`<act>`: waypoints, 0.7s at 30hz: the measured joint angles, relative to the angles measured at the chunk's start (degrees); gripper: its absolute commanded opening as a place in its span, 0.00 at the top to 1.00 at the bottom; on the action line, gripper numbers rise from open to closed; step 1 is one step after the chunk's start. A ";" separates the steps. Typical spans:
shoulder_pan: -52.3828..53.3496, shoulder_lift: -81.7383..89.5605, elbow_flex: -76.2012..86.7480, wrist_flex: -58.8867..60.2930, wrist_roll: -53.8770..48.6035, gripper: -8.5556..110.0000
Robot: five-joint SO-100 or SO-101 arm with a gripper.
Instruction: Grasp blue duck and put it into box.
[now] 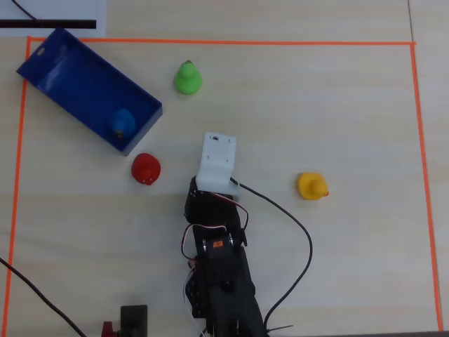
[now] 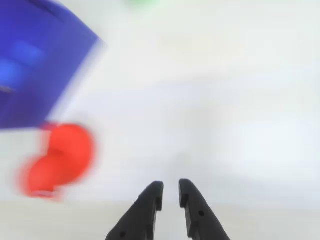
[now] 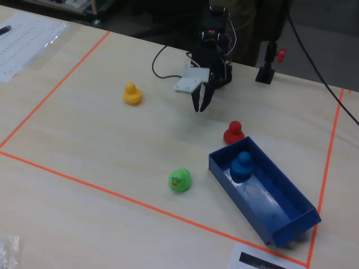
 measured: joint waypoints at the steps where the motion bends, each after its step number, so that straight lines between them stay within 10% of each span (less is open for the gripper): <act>1: 0.00 1.67 0.97 2.72 -0.44 0.93; 21: 2.90 4.83 1.14 19.42 -4.48 0.89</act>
